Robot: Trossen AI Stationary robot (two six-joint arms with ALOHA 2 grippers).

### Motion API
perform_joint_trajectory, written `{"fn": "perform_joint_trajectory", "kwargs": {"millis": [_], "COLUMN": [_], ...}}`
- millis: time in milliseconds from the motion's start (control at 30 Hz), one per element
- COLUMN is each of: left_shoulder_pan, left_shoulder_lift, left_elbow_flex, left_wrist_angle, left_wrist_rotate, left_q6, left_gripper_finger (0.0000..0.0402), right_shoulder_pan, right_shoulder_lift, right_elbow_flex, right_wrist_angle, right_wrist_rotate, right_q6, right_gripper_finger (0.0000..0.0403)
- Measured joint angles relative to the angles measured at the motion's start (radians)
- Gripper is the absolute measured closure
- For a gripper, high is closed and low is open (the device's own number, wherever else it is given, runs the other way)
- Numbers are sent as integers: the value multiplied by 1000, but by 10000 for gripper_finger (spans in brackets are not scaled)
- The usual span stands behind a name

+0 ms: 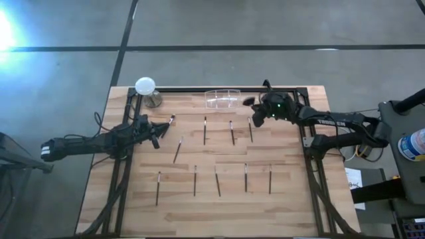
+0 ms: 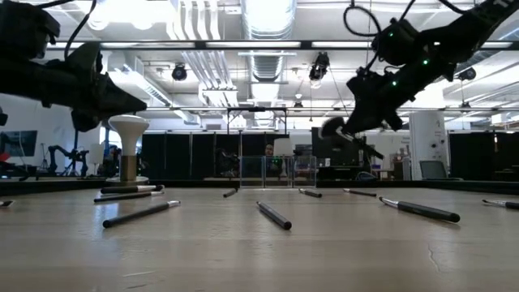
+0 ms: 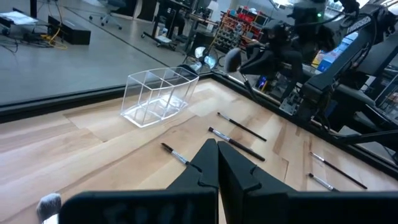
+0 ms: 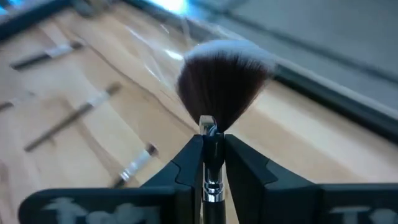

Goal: Pick & Place Makeup Brushes
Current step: Put the black highlighter brush into the transparent organizer

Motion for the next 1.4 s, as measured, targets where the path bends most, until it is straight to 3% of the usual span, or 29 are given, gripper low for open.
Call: {"fn": "perform_joint_trajectory", "kwargs": {"millis": [300,567,667,867,1067,1267,1400], "left_shoulder_pan": [0,0,0,0,0,0,0], "left_shoulder_lift": [0,0,0,0,0,0,0], "left_elbow_flex": [0,0,0,0,0,0,0], "left_wrist_angle": [2,2,2,2,2,2,2], "left_wrist_rotate": [0,0,0,0,10,13,13], "left_q6": [12,12,12,21,22,21,6], "left_gripper_finger": [401,401,401,401,401,401,401], "right_shoulder_pan": [34,32,33,44,44,44,41], "right_shoulder_lift": [142,246,252,253,305,406,489], "right_elbow_flex": [-81,-2,32,139,238,298,351], "right_wrist_angle": [411,465,376,11,-292,-375,-422], "right_wrist_rotate": [6,13,13,11,5,-73,-76], "right_q6": [-30,-74,-73,-67,-138,-229,-281], "right_gripper_finger": [393,395,395,388,331,262,247]}}
